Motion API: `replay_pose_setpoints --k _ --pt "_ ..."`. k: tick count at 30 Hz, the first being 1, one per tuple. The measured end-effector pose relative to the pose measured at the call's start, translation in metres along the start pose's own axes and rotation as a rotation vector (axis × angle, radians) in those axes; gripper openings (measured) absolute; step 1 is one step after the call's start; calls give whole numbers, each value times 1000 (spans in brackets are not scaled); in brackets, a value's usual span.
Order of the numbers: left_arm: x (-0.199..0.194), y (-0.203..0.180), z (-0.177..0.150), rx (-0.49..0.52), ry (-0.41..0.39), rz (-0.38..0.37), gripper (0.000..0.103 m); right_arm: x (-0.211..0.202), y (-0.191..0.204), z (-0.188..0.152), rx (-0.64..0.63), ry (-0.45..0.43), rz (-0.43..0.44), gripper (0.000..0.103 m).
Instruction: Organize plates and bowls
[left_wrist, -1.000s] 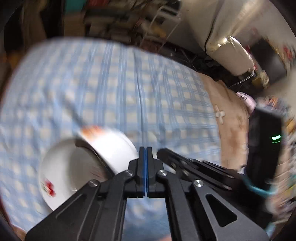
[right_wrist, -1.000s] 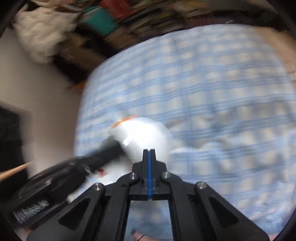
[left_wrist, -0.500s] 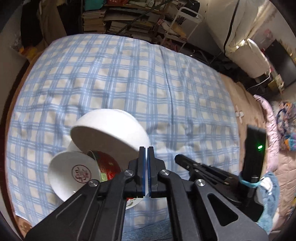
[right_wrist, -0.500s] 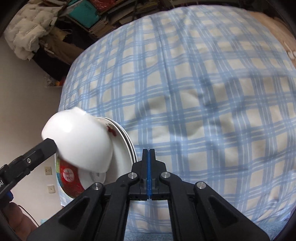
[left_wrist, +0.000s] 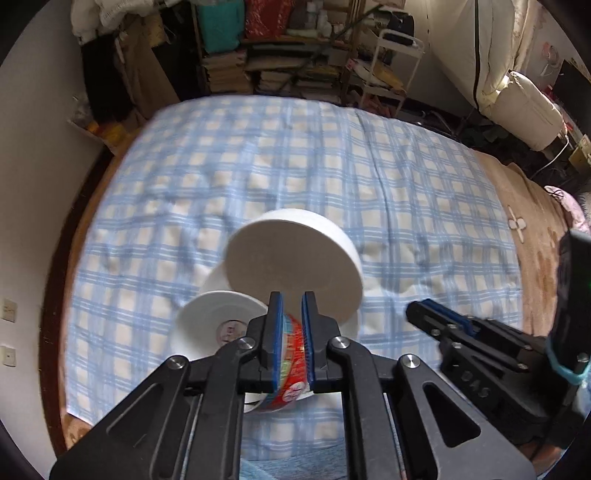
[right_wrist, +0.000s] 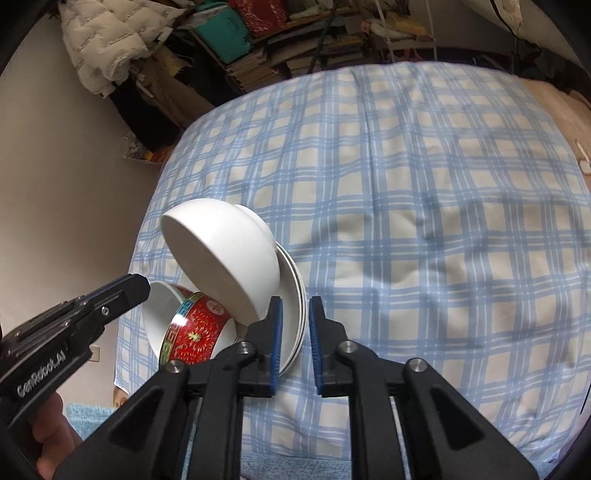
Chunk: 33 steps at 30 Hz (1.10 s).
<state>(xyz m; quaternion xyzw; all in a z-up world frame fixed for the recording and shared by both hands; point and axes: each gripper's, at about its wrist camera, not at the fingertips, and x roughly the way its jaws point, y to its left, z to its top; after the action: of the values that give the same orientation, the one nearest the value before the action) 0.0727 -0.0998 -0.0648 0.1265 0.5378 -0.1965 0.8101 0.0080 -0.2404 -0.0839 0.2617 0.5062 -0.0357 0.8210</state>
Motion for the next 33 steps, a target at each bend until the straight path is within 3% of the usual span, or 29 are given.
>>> replay_pose_setpoints --k 2,8,11,14,16,19,24,33 --pt "-19 14 -5 -8 -37 45 16 -9 6 -2 -34 -26 -2 19" --pt "-61 45 -28 -47 -150 181 29 -41 18 -14 -118 -122 -14 52" --pt "-80 58 -38 -86 -199 188 49 -58 23 -23 -170 -178 -35 67" --pt "-99 66 -50 -100 -266 240 67 -72 26 -31 -200 -242 -36 80" --pt "-112 70 -60 -114 -329 264 82 -81 28 -37 -219 -291 -34 92" --pt "-131 76 -78 -162 -443 276 95 -95 29 -45 -250 -356 -40 103" --pt "-145 76 -102 -154 -534 276 102 -103 34 -55 -280 -416 -80 103" --pt "-133 62 -122 -97 -537 269 102 -113 28 -70 -266 -494 -116 103"
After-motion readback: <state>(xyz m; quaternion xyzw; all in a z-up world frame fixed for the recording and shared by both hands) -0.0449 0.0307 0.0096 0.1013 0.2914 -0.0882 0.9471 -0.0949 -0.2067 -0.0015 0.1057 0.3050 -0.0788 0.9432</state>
